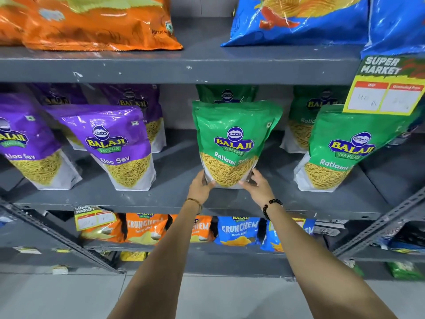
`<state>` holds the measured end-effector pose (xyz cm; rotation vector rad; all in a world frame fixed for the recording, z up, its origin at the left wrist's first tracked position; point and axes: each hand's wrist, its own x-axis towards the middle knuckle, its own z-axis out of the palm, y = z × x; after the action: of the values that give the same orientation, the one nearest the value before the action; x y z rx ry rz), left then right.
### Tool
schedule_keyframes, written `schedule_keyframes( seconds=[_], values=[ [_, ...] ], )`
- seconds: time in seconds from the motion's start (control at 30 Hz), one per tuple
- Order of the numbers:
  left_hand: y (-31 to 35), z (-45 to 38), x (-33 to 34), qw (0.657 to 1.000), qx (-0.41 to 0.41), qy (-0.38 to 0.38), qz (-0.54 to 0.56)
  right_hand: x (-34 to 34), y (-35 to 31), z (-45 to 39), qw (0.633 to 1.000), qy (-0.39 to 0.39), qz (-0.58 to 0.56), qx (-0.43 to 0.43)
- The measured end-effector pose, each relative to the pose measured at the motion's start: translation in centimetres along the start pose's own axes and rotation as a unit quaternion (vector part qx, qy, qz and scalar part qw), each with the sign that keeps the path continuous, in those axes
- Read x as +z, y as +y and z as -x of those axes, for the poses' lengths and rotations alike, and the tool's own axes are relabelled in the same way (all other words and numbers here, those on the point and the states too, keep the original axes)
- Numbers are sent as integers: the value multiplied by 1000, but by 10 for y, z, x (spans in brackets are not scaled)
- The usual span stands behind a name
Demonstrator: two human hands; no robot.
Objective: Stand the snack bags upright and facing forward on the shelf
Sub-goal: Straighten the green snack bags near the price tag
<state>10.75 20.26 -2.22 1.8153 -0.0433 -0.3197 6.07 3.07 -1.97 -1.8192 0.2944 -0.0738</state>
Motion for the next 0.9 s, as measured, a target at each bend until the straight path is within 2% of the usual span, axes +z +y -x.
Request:
schedule_keyframes(
  seconds=[0.27,0.57,0.77,0.9],
  values=[
    [-5,11,-1,1000,1,19,15,2,7,7,1000,8,23,0],
    [-6,10,-1,999,2,36,35,-5,9,3,1000,-7,-2,14],
    [-6,11,0,998,-6,48,40,-5,7,-5,995,-9,100,16],
    [-6,13,-1,998,-9,59,30,-5,6,-5,993,-11,118,22]
  ],
)
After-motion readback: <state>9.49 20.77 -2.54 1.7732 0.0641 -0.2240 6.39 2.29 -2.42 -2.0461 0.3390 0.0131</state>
